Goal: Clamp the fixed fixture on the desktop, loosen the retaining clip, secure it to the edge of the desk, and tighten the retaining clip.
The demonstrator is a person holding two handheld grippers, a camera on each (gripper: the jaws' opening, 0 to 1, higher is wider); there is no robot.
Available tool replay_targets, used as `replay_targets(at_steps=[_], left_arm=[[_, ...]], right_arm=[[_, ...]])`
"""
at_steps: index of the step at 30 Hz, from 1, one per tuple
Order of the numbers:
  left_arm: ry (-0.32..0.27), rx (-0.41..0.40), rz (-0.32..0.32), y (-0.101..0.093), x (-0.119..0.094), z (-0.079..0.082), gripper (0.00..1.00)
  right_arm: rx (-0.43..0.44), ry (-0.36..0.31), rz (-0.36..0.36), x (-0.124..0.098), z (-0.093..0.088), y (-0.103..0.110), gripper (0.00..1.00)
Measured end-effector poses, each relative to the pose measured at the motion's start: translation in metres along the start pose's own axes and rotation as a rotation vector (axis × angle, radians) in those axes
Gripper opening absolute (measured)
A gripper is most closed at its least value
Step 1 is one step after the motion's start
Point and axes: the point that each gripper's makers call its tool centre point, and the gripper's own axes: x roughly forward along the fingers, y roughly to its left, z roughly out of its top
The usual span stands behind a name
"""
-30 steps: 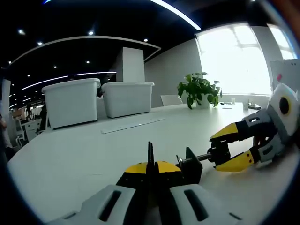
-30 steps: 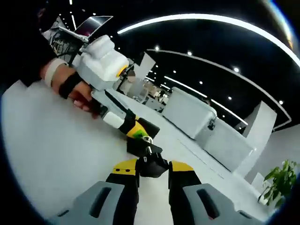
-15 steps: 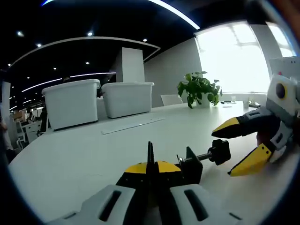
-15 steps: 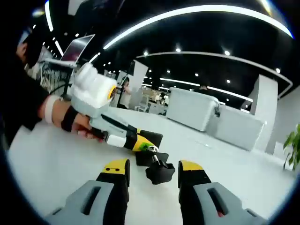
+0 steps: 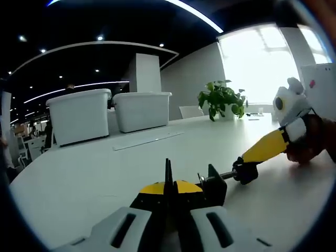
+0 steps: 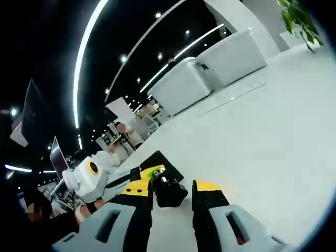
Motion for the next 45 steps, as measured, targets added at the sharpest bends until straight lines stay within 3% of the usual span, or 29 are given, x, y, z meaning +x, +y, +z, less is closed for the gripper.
replay_targets(at_steps=[8,15,18,20,21,23,26,28,33,35,36,38,40,42,45], left_arm=[[0.000,-0.001,-0.003,0.000,-0.001,-0.002,0.05],[0.000,-0.005,-0.002,0.002,0.001,-0.001,0.05],[0.000,-0.004,0.001,0.002,0.002,-0.001,0.05],[0.000,-0.003,0.002,0.001,0.000,-0.001,0.05],[0.000,-0.002,0.002,0.001,-0.002,-0.001,0.05],[0.001,-0.003,0.002,0.002,-0.001,-0.001,0.05],[0.002,-0.006,0.006,0.004,0.000,-0.001,0.05],[0.003,-0.006,0.008,0.005,0.001,-0.001,0.05],[0.004,-0.006,0.012,0.004,0.000,-0.001,0.05],[0.004,-0.004,0.012,0.005,0.001,-0.001,0.05],[0.004,-0.006,0.013,0.004,0.001,-0.001,0.05],[0.003,-0.005,0.009,0.003,0.000,0.000,0.05],[0.003,-0.003,0.006,0.003,0.001,0.000,0.05],[0.003,-0.003,0.005,0.004,0.002,0.000,0.05],[0.003,-0.003,0.005,0.004,0.002,0.001,0.05]], right_arm=[[-0.009,-0.007,-0.008,0.003,0.000,-0.001,0.24],[-0.408,-0.047,-0.045,-0.004,-0.003,0.017,0.23],[-0.720,-0.101,-0.054,-0.009,-0.007,0.029,0.23],[-0.843,-0.116,-0.073,-0.013,-0.011,0.036,0.23],[-0.893,-0.118,-0.081,-0.009,-0.001,0.023,0.23],[-1.007,-0.138,-0.115,-0.006,0.007,0.022,0.23],[-1.216,-0.151,-0.154,-0.004,0.004,0.023,0.23],[-1.307,-0.160,-0.170,-0.002,0.004,0.023,0.23],[-1.328,-0.168,-0.180,0.002,0.010,0.020,0.24],[-1.261,-0.146,-0.150,0.003,0.011,0.017,0.24],[-1.155,-0.143,-0.124,0.003,0.012,0.017,0.25],[-0.864,-0.147,-0.085,0.000,0.019,0.015,0.26],[-0.642,-0.145,-0.051,-0.002,0.027,0.008,0.33],[-0.470,-0.139,-0.034,-0.002,0.029,0.002,0.42],[-0.324,-0.111,-0.033,-0.004,0.023,-0.001,0.36]])
